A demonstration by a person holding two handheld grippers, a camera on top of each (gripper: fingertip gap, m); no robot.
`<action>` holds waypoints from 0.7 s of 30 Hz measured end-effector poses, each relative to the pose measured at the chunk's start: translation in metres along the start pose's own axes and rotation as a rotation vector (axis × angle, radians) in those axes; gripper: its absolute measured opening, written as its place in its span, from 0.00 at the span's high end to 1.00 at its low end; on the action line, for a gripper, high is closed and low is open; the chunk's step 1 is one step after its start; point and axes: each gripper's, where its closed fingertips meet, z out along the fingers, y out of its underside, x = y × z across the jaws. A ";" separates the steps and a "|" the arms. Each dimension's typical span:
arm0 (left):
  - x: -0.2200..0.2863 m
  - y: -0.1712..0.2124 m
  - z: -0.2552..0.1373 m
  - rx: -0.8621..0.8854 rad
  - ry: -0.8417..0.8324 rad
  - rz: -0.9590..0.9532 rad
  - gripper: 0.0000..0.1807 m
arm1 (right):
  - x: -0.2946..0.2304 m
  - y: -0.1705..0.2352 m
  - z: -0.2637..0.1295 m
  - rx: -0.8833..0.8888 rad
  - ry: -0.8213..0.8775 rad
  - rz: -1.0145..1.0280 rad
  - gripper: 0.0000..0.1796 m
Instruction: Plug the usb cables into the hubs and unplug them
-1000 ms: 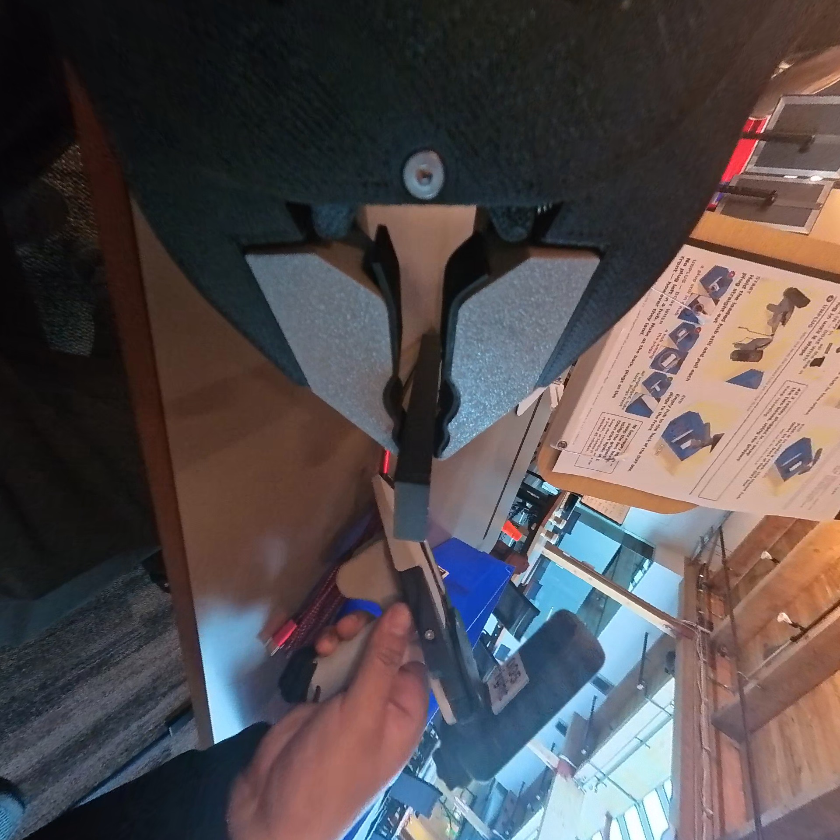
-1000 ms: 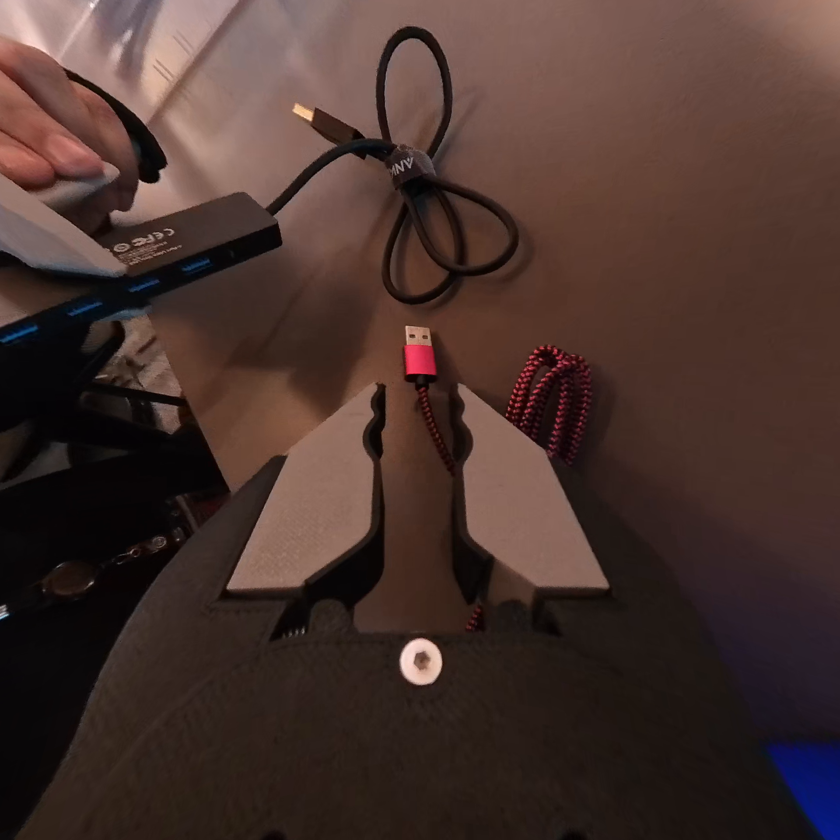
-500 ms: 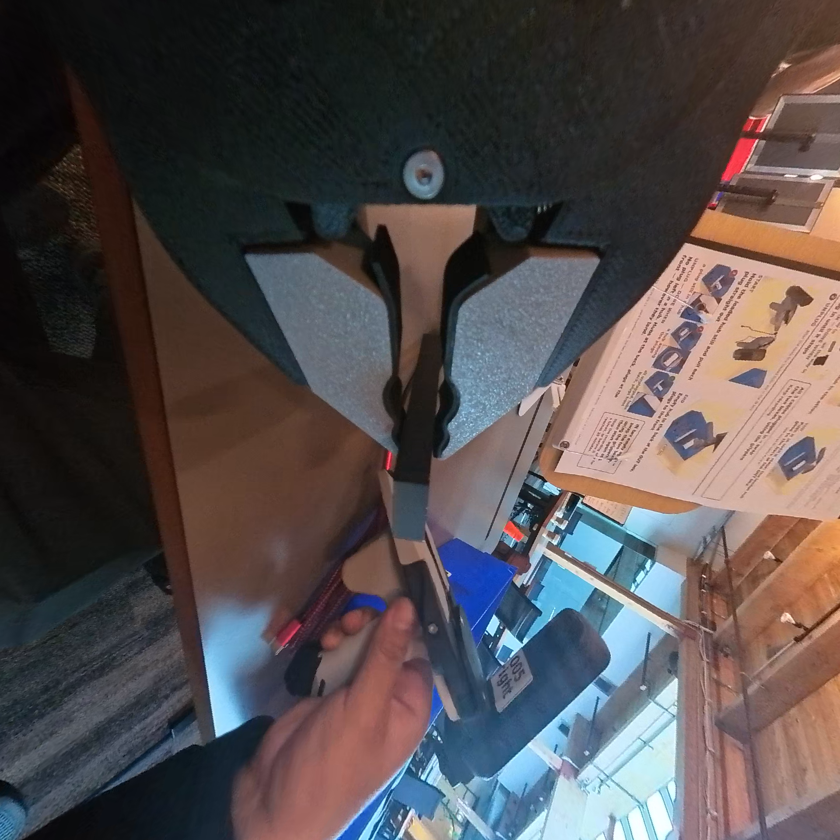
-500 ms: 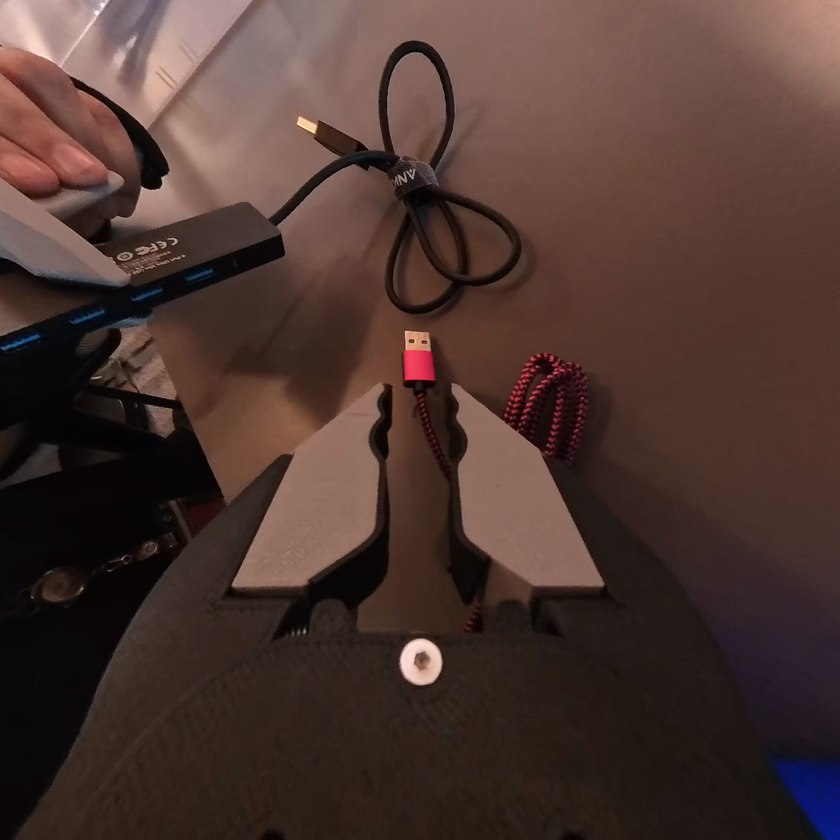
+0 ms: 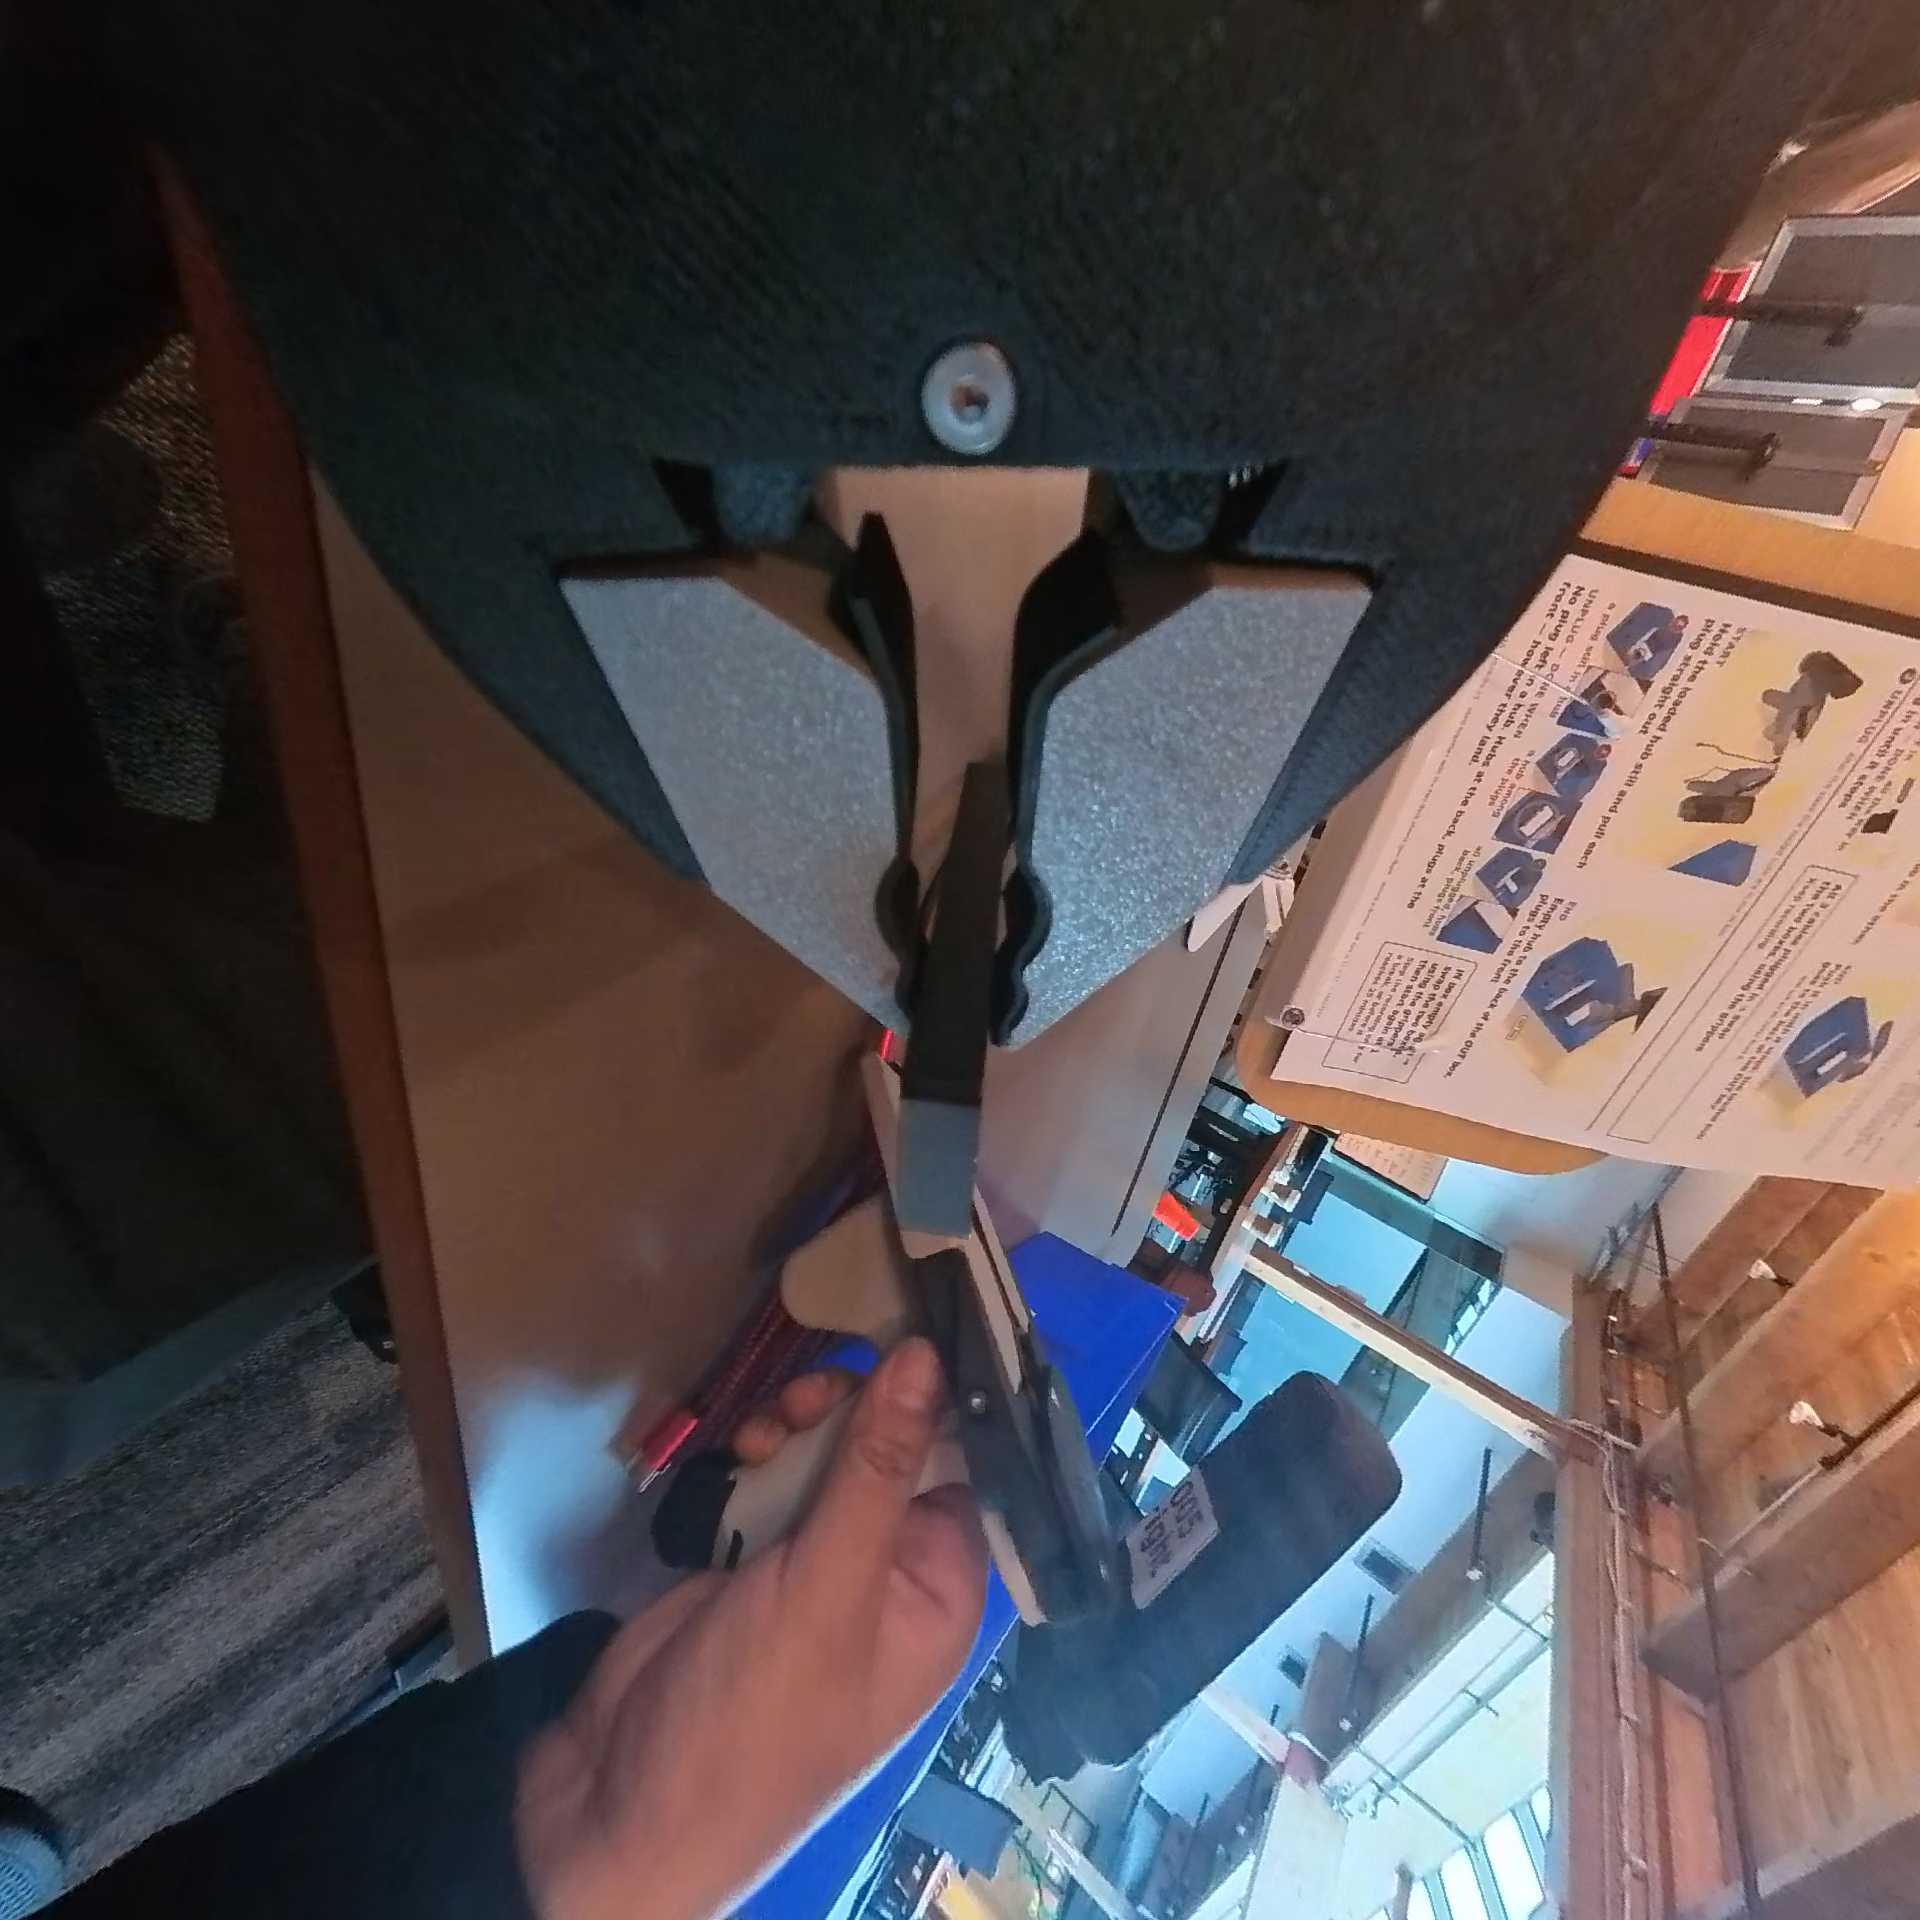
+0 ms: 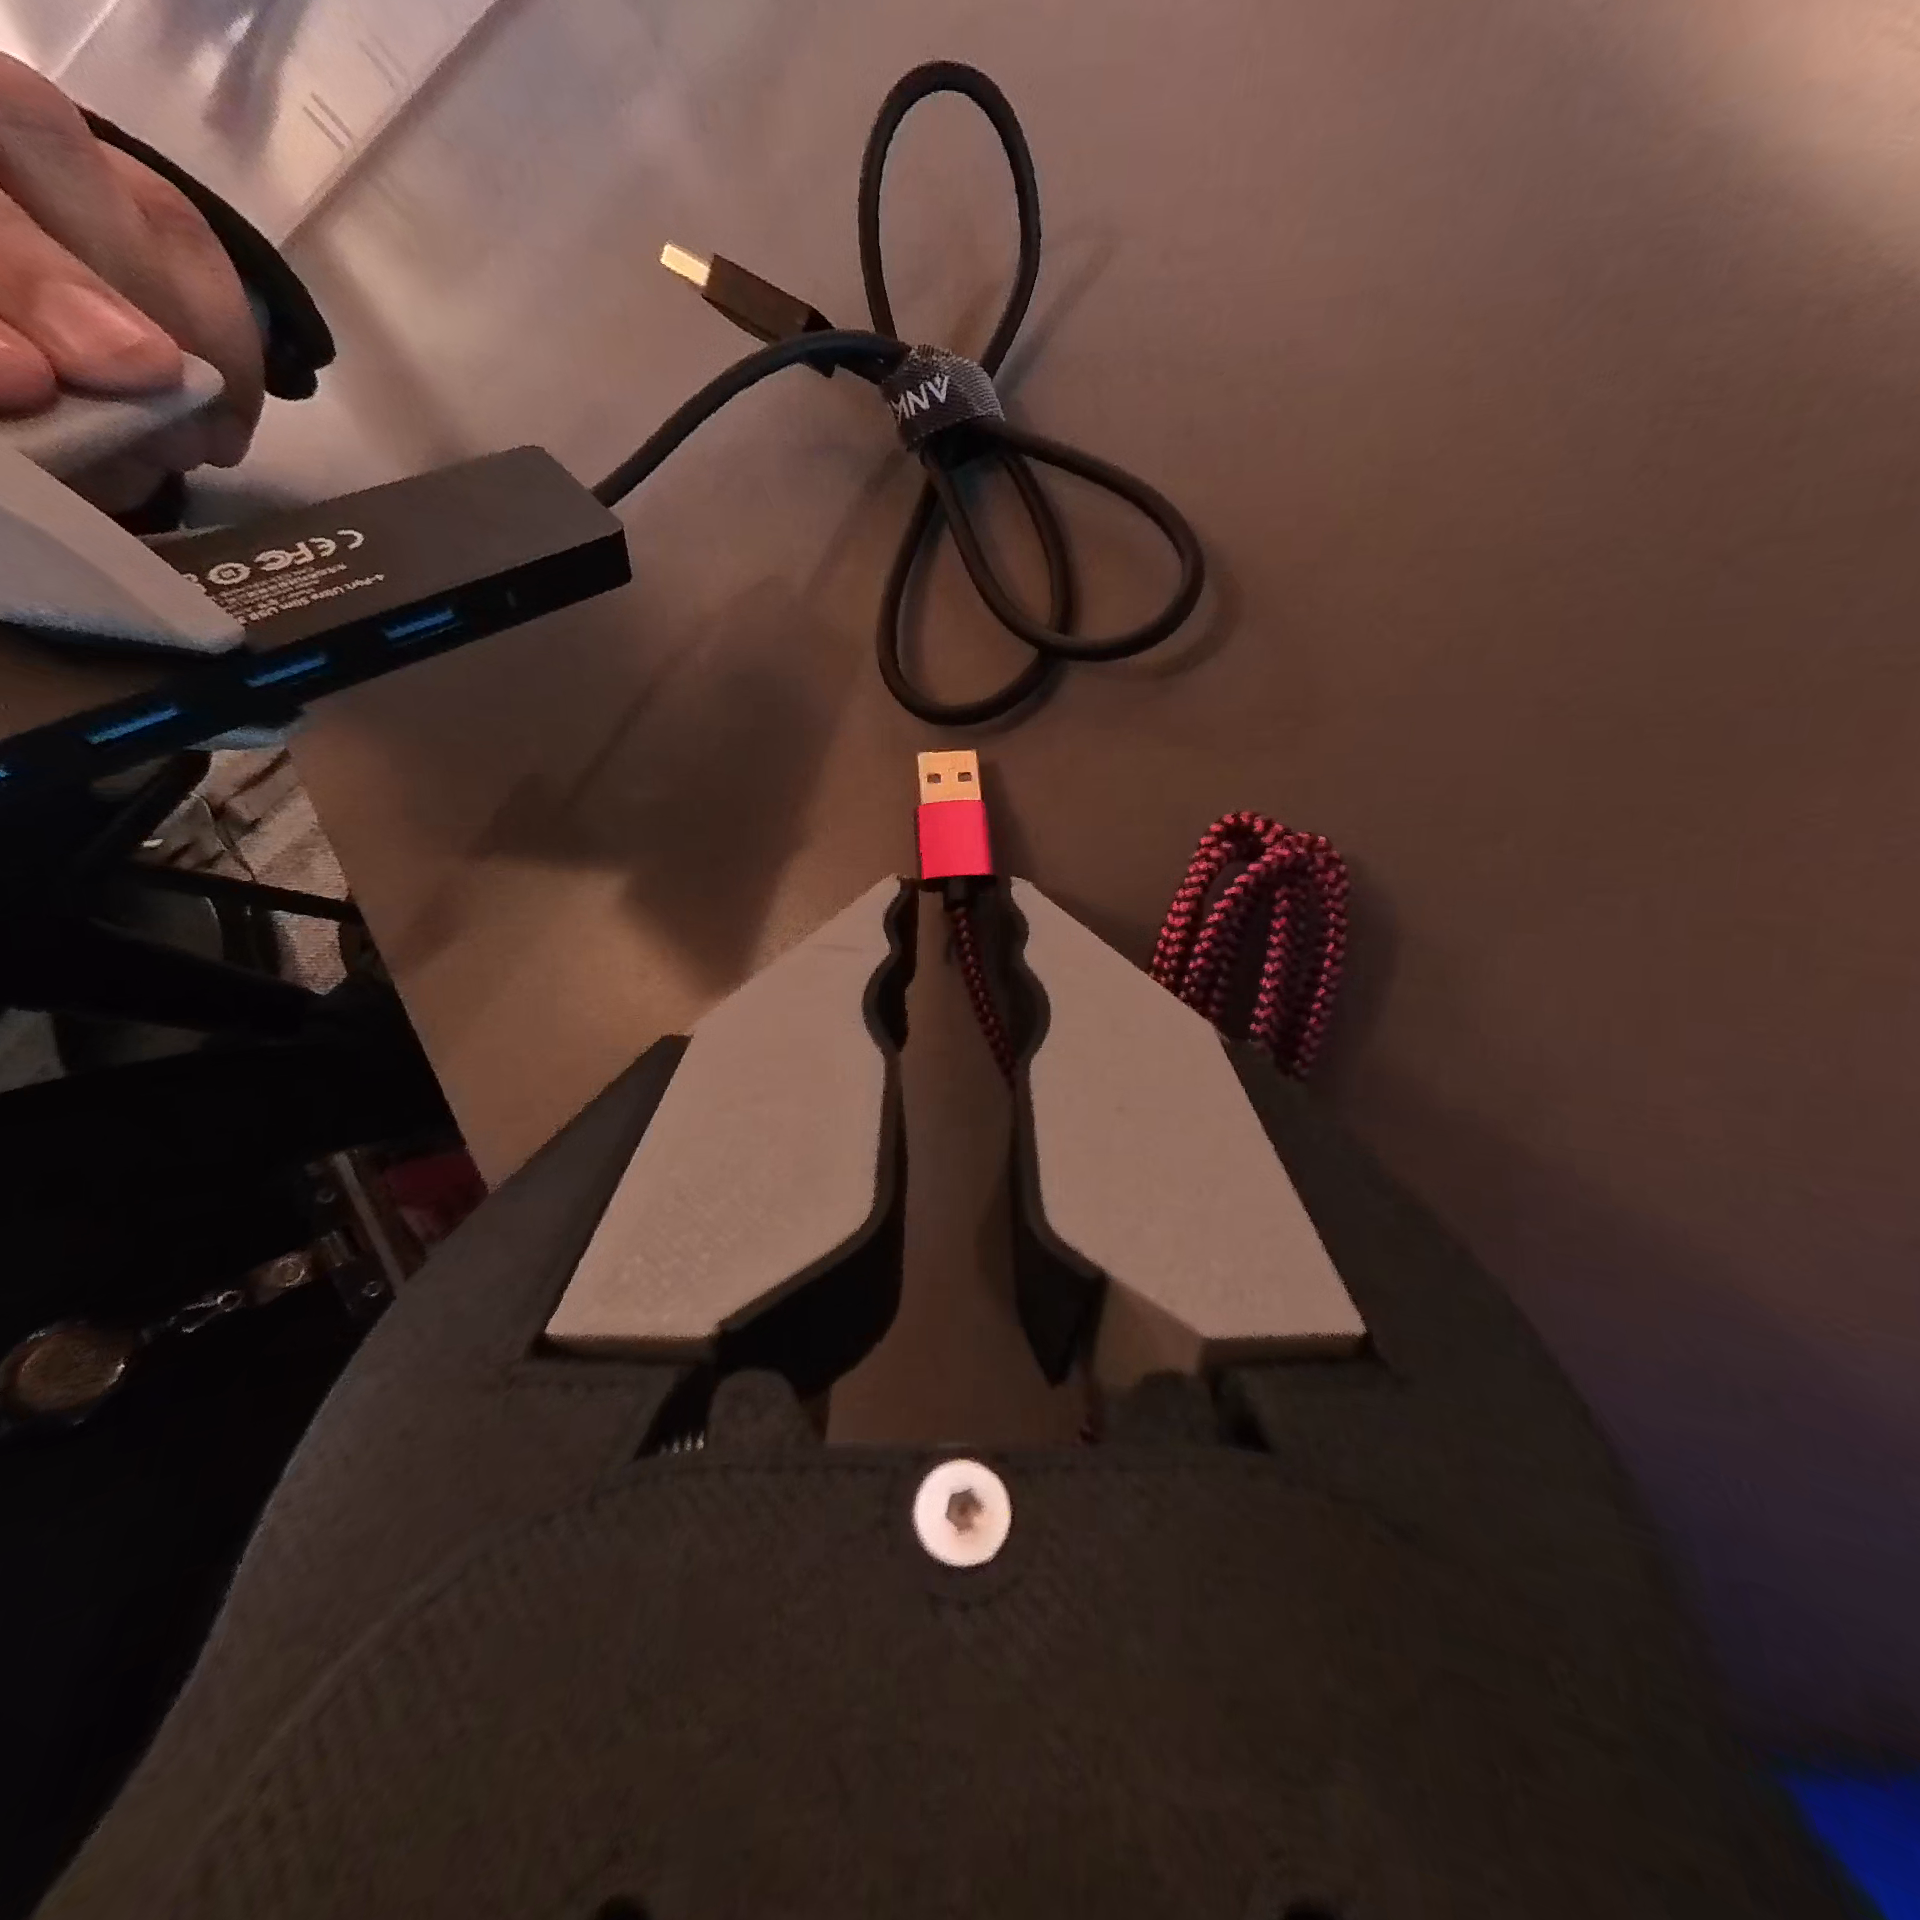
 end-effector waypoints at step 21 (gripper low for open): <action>-0.002 0.001 -0.005 0.044 0.006 -0.018 0.95 | -0.079 -0.003 -0.031 0.014 -0.203 -0.421 0.99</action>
